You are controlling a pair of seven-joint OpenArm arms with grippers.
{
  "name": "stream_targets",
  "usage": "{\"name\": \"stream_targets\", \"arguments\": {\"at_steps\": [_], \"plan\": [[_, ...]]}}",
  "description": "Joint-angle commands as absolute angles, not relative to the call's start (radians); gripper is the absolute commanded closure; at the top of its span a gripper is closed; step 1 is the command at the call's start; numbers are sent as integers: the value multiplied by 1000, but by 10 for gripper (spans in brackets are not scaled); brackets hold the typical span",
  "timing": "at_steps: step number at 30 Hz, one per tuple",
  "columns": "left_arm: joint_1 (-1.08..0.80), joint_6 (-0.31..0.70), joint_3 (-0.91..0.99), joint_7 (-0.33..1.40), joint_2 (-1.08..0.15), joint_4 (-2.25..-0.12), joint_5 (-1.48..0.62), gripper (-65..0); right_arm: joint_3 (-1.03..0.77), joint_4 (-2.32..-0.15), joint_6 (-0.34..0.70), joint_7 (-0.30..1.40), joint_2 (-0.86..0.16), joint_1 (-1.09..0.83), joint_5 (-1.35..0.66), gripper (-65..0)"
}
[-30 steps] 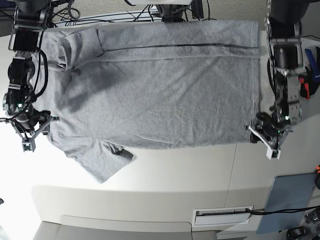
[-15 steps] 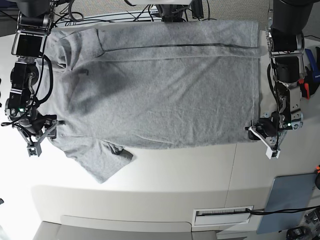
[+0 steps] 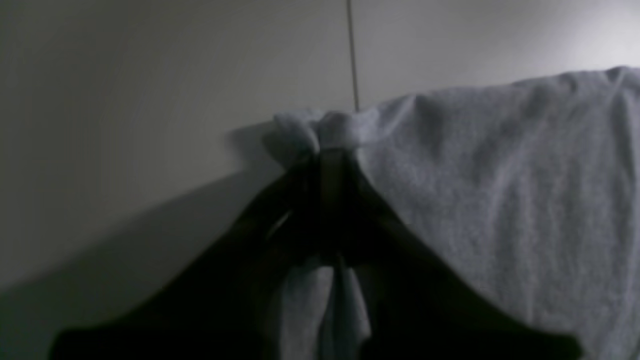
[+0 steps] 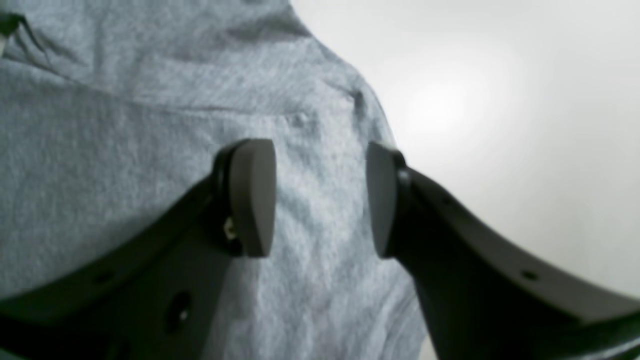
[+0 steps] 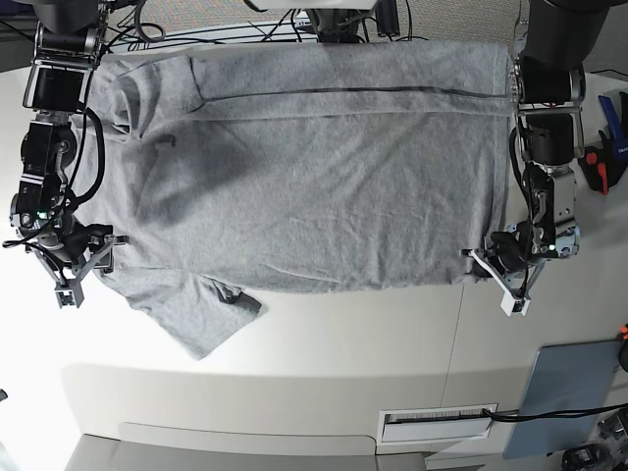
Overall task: Fold the T-shirt properly
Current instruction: 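Reach both grippers down to the hem corners of the shirt, then grasp the hem corners with both grippers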
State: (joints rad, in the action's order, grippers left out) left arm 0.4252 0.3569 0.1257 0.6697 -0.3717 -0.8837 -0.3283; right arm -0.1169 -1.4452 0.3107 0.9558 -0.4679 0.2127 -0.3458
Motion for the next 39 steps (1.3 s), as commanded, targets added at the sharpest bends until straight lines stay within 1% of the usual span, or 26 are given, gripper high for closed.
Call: {"name": "stream_targets", "arguments": {"at_steps": [1,5,9,14,17,19,23,26,32,39], "plan": [[446,356,127,668,-383,-894,-305,0,-123,-1460,308,908,-490,235,-350,-290],[446,356,127,657,-383,-894,-261,0,-122,-1454,326,820,-490,241,-346,-291],[446,356,127,657,-382,-894,-262,0,-54,-1362,332,834,-490,333,-339,-291],[446,356,127,657,-383,-894,-262,0,112,-1121,319,823,-490,536,-308,-291],[446,356,127,658,-382,-894,-262,0,216,-966,318,781,-486,645,-290,-291],[446,356,127,658,-382,-894,-262,0,272,-869,318,749,-467,704,-242,-291],[446,356,127,659,-382,-894,-262,0,349,-674,318,646,-418,775,-121,-291],[446,356,127,665,-382,-894,-262,0,360,-576,316,579,-392,787,-42,-291],[446,356,127,665,-382,-894,-262,0,360,-542,263,554,-386,787,1,-291],[446,356,127,665,-383,-894,-262,0,360,-542,246,538,-388,787,5,-291]]}}
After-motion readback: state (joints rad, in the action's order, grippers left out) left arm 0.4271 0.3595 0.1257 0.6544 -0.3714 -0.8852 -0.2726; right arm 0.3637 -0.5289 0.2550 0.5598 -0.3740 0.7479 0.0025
